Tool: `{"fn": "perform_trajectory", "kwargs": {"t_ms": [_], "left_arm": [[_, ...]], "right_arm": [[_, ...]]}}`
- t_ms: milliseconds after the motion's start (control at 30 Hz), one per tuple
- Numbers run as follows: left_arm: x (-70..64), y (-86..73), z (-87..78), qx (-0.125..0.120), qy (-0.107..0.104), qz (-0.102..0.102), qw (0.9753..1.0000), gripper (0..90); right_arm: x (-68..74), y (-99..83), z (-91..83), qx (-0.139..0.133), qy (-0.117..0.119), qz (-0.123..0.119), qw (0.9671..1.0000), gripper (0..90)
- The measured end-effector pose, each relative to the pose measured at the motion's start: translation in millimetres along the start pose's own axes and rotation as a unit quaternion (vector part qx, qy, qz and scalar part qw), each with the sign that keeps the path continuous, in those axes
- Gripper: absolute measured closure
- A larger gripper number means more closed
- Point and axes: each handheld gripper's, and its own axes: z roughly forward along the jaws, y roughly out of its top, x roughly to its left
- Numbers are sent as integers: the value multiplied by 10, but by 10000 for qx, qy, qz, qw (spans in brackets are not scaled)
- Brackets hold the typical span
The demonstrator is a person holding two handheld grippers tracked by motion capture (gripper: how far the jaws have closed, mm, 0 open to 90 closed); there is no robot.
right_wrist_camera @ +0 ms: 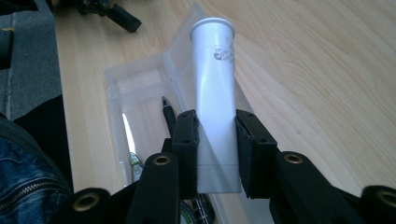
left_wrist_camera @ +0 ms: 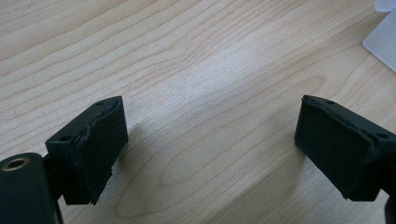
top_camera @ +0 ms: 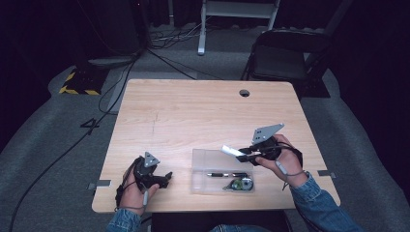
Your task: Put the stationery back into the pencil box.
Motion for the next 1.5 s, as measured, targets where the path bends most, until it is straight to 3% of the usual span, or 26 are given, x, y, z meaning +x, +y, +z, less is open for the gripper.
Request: {"fn": "perform_trajectory", "kwargs": {"t_ms": [567, 867, 1500], "left_arm": [[0, 0, 0, 0, 1, 2, 10000, 99], [0, 0, 0, 1, 0, 0, 10000, 99], [0, 0, 0, 0, -1, -2, 10000, 99]], "right_arm": [[235, 64, 221, 315, 487, -507, 9970, 717], [324, 62, 345, 509, 679, -620, 9945, 717], [398, 7, 617, 1123, 1033, -928, 9839, 716]]}}
